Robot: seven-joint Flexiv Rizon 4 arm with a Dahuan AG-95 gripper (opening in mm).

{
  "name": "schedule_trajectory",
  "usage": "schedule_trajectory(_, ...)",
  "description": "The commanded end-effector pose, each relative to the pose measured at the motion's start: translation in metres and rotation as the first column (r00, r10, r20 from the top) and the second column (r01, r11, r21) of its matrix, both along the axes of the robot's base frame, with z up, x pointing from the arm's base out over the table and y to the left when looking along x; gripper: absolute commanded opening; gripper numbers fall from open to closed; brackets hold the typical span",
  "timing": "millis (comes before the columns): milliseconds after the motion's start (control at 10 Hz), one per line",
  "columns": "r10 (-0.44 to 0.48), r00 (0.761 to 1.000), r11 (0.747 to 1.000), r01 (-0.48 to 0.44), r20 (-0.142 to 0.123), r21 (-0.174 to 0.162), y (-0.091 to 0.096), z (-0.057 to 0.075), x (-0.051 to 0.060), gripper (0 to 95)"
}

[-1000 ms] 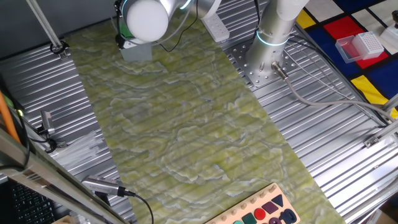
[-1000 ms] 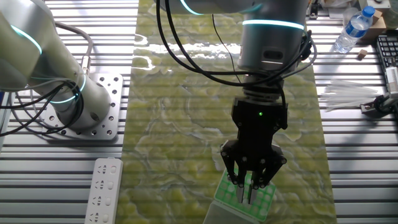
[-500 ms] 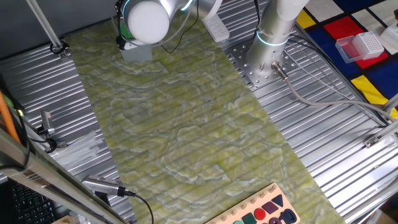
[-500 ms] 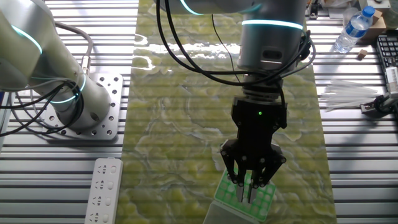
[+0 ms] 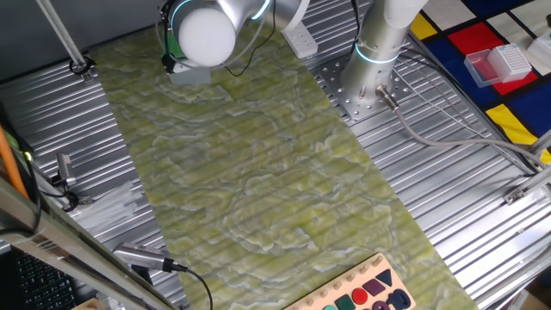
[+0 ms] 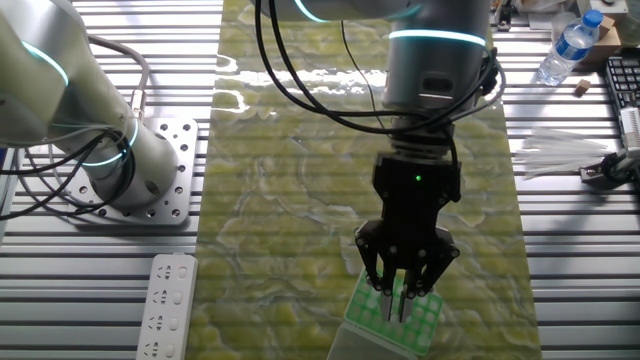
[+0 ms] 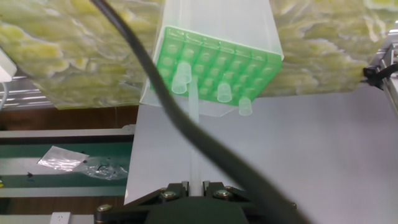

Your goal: Insert a large pipette tip into the holder for large pipette tips

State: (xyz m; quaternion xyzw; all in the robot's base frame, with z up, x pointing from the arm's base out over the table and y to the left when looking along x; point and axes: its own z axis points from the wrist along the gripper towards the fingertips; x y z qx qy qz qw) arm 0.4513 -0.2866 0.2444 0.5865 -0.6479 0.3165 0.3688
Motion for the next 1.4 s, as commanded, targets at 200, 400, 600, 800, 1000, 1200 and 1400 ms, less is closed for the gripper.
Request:
schedule_trajectory(200, 0.001, 1.000, 1.000, -0.001, -0.003, -0.006, 0.0016, -0.0009, 0.0004, 0.0)
schedule_trajectory(400, 0.002, 1.000, 1.000, -0.002, -0.004, -0.010, 0.0024, -0.0011, 0.0007, 0.0)
schedule_trajectory(600, 0.002, 1.000, 1.000, -0.003, -0.007, -0.015, 0.0042, -0.0021, 0.0011, 0.0)
schedule_trajectory(800, 0.003, 1.000, 1.000, -0.003, -0.007, -0.021, 0.0061, -0.0030, 0.0016, 0.0)
schedule_trajectory(1000, 0.001, 1.000, 1.000, -0.001, -0.006, -0.024, 0.0077, -0.0038, 0.0019, 0.0)
schedule_trajectory(1200, 0.001, 1.000, 1.000, -0.001, -0.006, -0.027, 0.0081, -0.0040, 0.0020, 0.0)
schedule_trajectory(1400, 0.000, 1.000, 1.000, 0.000, -0.005, -0.030, 0.0082, -0.0040, 0.0020, 0.0)
